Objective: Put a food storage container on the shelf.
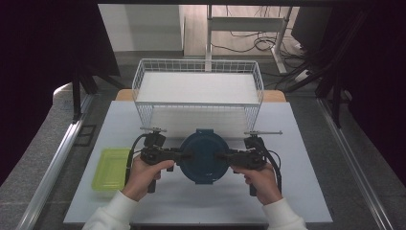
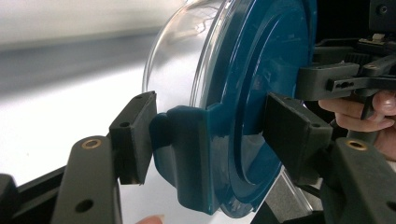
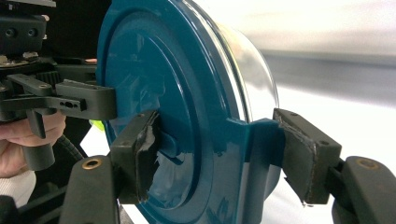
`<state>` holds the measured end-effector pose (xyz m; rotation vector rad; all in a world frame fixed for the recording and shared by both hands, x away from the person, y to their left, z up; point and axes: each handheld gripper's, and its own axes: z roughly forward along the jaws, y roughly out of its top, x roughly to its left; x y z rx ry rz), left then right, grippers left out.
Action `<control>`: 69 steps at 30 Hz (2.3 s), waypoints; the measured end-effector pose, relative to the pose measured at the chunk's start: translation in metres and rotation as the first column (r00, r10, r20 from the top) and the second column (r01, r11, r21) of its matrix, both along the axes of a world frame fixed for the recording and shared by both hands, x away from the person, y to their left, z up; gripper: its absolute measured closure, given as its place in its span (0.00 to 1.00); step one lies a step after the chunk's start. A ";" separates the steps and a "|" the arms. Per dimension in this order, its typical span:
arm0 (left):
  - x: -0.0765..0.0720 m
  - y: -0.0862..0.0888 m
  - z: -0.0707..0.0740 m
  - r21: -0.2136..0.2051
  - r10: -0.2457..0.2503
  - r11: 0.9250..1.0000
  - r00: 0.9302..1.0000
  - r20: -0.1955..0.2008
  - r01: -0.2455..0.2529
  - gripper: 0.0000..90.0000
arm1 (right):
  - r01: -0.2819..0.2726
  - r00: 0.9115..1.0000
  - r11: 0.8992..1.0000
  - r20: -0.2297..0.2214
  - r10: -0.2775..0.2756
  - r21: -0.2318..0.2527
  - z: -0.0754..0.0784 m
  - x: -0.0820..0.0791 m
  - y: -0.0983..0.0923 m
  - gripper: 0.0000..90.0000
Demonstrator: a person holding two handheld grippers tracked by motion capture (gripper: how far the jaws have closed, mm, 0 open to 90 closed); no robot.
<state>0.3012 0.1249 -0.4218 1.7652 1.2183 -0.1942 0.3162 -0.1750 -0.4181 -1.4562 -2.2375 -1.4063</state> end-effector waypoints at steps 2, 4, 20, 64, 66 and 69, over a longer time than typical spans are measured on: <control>0.003 0.001 0.004 0.001 0.001 1.000 1.000 0.005 -0.001 0.41 | 0.000 1.000 1.000 0.005 0.000 0.000 0.004 0.003 0.000 0.37; 0.004 0.001 0.006 0.002 -0.002 1.000 1.000 0.002 0.002 0.41 | 0.002 1.000 1.000 0.005 -0.002 0.002 0.006 0.004 0.001 0.37; 0.014 0.006 0.039 -0.010 -0.001 1.000 0.998 0.056 0.002 0.42 | -0.005 0.999 1.000 0.050 0.005 0.003 0.041 0.014 0.005 0.37; 0.067 0.022 0.107 -0.038 0.017 0.999 0.994 0.111 -0.013 0.43 | -0.012 0.994 1.000 0.108 0.012 0.000 0.113 0.069 0.017 0.37; 0.070 0.022 0.109 -0.045 0.020 0.999 0.994 0.110 -0.015 0.43 | -0.009 0.994 1.000 0.110 0.008 0.002 0.116 0.073 0.018 0.37; 0.075 0.023 0.113 -0.047 0.022 0.999 0.994 0.108 -0.017 0.43 | -0.012 0.993 1.000 0.115 0.012 -0.004 0.122 0.078 0.019 0.37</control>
